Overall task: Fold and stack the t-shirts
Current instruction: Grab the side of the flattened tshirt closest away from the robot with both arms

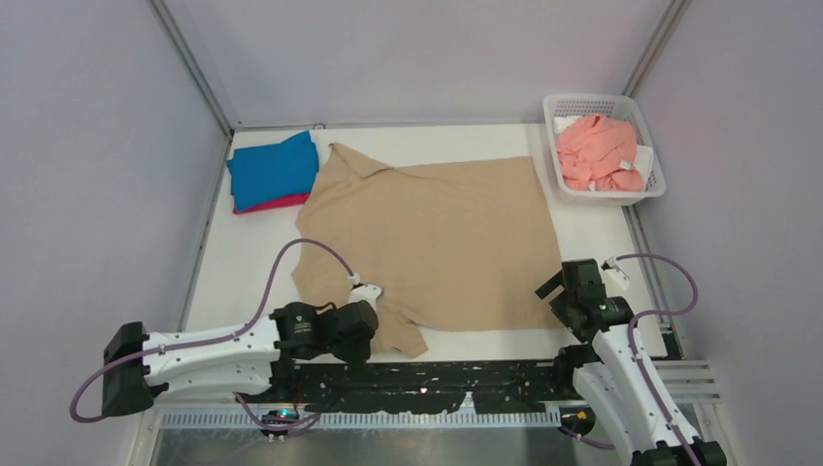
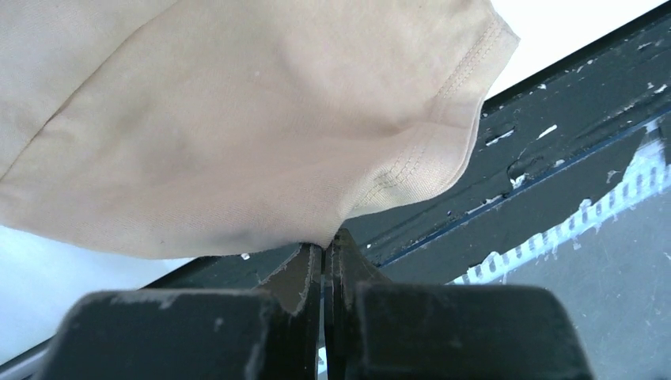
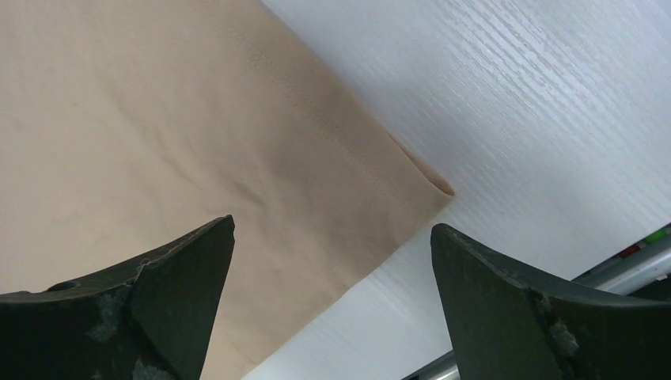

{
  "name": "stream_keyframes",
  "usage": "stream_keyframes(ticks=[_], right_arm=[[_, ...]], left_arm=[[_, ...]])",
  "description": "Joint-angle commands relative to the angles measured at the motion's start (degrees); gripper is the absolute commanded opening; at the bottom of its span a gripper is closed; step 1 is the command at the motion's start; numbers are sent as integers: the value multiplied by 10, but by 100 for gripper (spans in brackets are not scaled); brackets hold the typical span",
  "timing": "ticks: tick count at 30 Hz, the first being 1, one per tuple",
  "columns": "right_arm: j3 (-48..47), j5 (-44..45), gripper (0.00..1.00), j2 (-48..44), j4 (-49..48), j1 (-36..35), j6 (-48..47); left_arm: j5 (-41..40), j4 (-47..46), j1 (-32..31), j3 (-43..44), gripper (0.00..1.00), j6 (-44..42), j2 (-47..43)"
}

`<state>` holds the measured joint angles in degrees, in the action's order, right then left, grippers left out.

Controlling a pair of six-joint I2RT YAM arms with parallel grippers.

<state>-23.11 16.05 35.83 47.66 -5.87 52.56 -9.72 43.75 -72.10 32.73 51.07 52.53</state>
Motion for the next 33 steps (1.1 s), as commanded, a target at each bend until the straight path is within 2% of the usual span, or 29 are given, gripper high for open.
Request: stream_keyframes(ticks=[1, 6, 13, 18, 26, 27, 29, 33], right_arm=[[-15, 20, 100, 24, 29, 2, 35], [32, 16, 97, 16, -26, 1, 77], [35, 35, 94, -6, -17, 2, 81], [47, 37, 88, -1, -41, 2, 84], [51, 34, 68, -3, -67, 2, 65], [51, 33, 61, -8, -65, 2, 64], [53, 32, 54, -17, -60, 2, 65], [45, 42, 46, -40, -40, 3, 62]], left_arm=[[12, -40, 19, -15, 0, -29, -33], [8, -39, 36, -15, 0, -43, -45], [21, -49, 63, -21, 0, -48, -48], [20, -48, 70, -18, 0, -51, -51], [27, -50, 88, -22, 0, -60, -49], [27, -52, 89, -23, 0, -61, -50], [28, -55, 93, -23, 0, -62, -51], [31, -55, 96, -23, 0, -63, -54]])
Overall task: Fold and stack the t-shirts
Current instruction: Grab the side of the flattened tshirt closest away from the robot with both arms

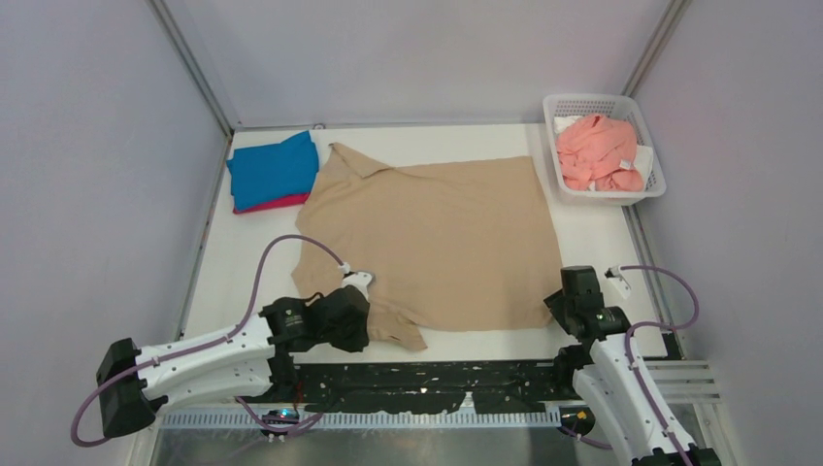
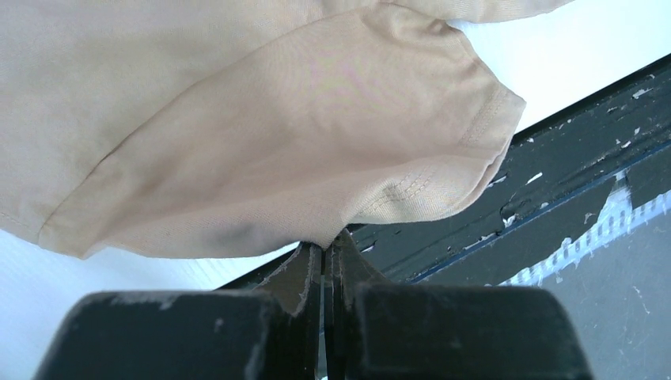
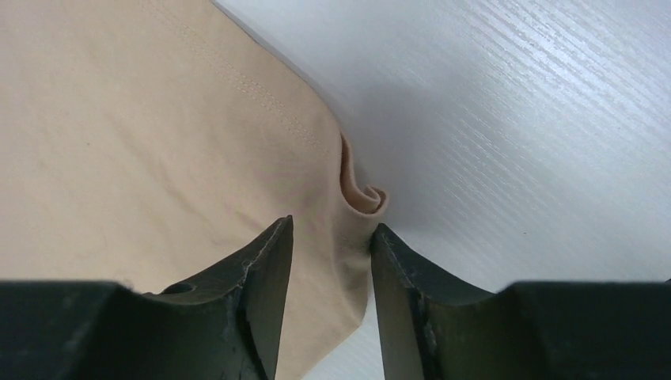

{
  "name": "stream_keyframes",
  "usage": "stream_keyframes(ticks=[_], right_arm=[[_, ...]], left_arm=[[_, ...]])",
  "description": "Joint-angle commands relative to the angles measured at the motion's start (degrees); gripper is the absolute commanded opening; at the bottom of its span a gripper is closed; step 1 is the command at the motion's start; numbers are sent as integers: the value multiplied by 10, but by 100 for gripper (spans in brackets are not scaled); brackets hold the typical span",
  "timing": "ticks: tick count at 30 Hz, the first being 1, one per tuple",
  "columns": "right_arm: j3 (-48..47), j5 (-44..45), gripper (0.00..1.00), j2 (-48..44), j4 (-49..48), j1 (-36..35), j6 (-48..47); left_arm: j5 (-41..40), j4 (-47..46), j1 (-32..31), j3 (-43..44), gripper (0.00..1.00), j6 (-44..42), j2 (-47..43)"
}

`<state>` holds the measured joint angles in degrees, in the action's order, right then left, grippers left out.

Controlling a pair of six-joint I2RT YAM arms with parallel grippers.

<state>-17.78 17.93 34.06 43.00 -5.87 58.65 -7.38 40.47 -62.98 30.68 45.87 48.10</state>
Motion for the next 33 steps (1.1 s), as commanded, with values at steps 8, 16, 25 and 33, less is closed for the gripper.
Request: stream_keyframes(ticks=[8, 16, 25, 33], right_arm=[[0, 22, 6, -41, -5, 3, -23], [-12, 12, 5, -16, -28, 3, -43], [-71, -16, 5, 62, -90, 2, -73], [-143, -5, 5, 136, -128, 2, -100]], left_arm=[[12, -39, 9, -15, 0, -4, -24], [-48, -33, 30, -4, 0, 2, -60], [-85, -59, 139, 19, 0, -40, -121], [-146, -105, 186, 49, 0, -111, -111]])
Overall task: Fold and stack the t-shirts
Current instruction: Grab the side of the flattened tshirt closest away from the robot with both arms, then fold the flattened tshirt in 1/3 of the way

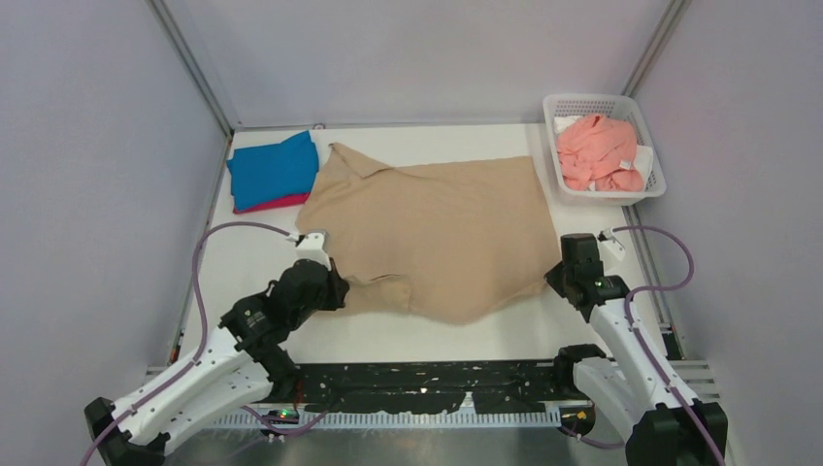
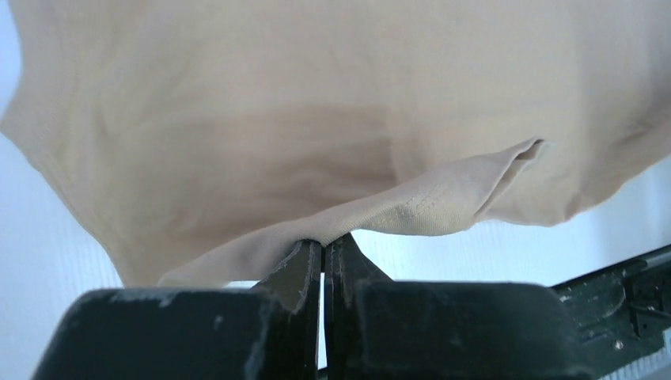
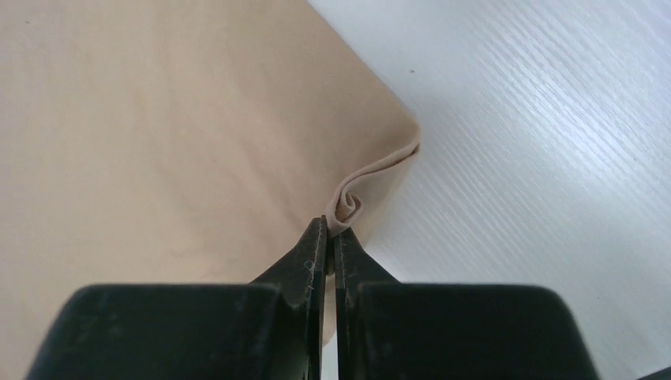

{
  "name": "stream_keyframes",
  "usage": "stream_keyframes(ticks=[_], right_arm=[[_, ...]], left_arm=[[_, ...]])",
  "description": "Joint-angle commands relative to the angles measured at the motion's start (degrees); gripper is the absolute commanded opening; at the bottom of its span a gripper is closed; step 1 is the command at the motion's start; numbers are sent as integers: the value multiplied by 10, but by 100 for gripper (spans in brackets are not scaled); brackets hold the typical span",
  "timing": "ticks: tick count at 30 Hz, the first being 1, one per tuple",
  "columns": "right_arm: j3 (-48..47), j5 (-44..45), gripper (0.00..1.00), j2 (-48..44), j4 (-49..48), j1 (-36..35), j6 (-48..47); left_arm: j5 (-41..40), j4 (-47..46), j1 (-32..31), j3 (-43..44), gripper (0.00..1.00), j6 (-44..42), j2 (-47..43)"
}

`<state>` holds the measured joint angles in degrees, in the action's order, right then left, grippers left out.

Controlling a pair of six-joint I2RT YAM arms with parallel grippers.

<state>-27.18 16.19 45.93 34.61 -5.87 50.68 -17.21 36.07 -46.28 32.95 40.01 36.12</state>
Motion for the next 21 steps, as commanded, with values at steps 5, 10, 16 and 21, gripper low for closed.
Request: stream_keyframes(ticks=[5, 10, 16, 21], right_arm=[[-79, 22, 5, 63, -87, 2, -27], [-96, 37, 5, 91, -146, 2, -17], [-115, 38, 5, 138, -191, 2, -32], [-124, 17, 5, 175, -231, 2, -21]], left_arm=[[-49, -124, 69, 41, 0, -94, 51], [-44, -177, 111, 48, 0, -118, 101], [-19, -230, 159, 55, 0, -141, 146], [19, -284, 182, 58, 0, -160, 186]])
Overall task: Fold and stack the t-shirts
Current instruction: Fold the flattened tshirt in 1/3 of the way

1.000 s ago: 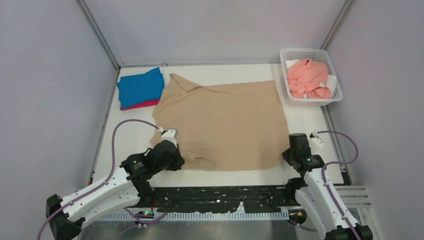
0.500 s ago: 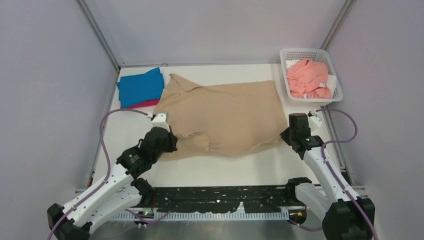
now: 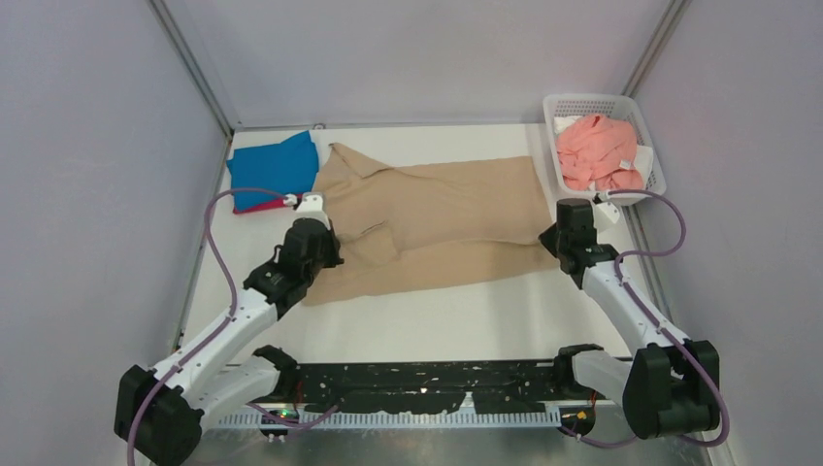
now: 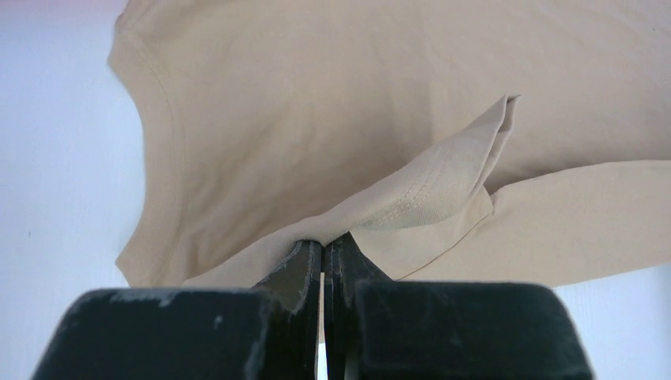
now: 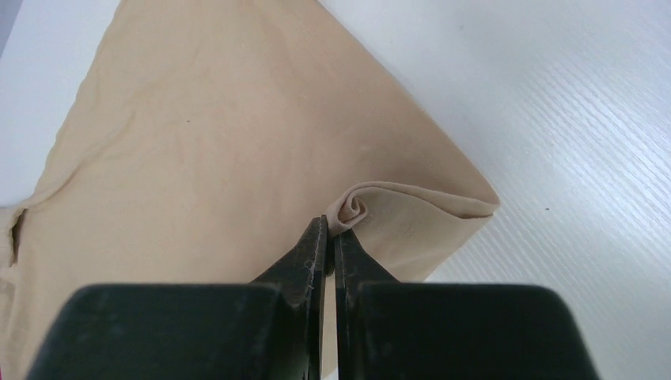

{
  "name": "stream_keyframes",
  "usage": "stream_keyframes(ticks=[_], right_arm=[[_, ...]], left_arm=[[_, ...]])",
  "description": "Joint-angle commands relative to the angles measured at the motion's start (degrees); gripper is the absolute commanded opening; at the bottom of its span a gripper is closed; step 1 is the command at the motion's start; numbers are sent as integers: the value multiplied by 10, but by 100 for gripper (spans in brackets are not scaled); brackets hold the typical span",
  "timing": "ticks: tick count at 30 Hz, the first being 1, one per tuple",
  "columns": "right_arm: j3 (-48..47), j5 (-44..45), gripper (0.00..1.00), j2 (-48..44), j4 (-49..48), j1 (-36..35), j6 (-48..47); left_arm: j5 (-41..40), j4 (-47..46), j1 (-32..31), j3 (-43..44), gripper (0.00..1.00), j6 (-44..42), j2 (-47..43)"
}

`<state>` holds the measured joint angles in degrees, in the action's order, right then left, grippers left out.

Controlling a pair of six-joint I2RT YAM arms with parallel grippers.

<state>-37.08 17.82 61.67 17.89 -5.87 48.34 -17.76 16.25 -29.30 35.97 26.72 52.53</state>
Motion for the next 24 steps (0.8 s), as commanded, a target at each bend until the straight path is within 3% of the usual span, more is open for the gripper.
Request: stream_keyframes(ticks=[1, 18, 20, 21, 22, 23, 24], right_arm=[[-26, 2, 5, 26, -68, 2, 4], [-30, 40, 5, 114, -137, 2, 12], [-35, 45, 7, 135, -150, 2, 14], [-40, 48, 14, 142, -153, 2, 17], [-43, 48, 20, 154, -160, 2, 19], [-49, 50, 33, 158, -163, 2, 19], [-52, 50, 39, 164, -170, 2, 16]], left_arm=[[22, -93, 15, 30, 0, -29, 30], [33, -79, 67, 99, 0, -24, 197], [19, -55, 80, 120, 11, -5, 229], [18, -30, 89, 137, 12, 10, 249], [17, -3, 97, 155, 20, 27, 268], [14, 25, 103, 176, 32, 42, 285], [9, 42, 107, 192, 48, 50, 298]])
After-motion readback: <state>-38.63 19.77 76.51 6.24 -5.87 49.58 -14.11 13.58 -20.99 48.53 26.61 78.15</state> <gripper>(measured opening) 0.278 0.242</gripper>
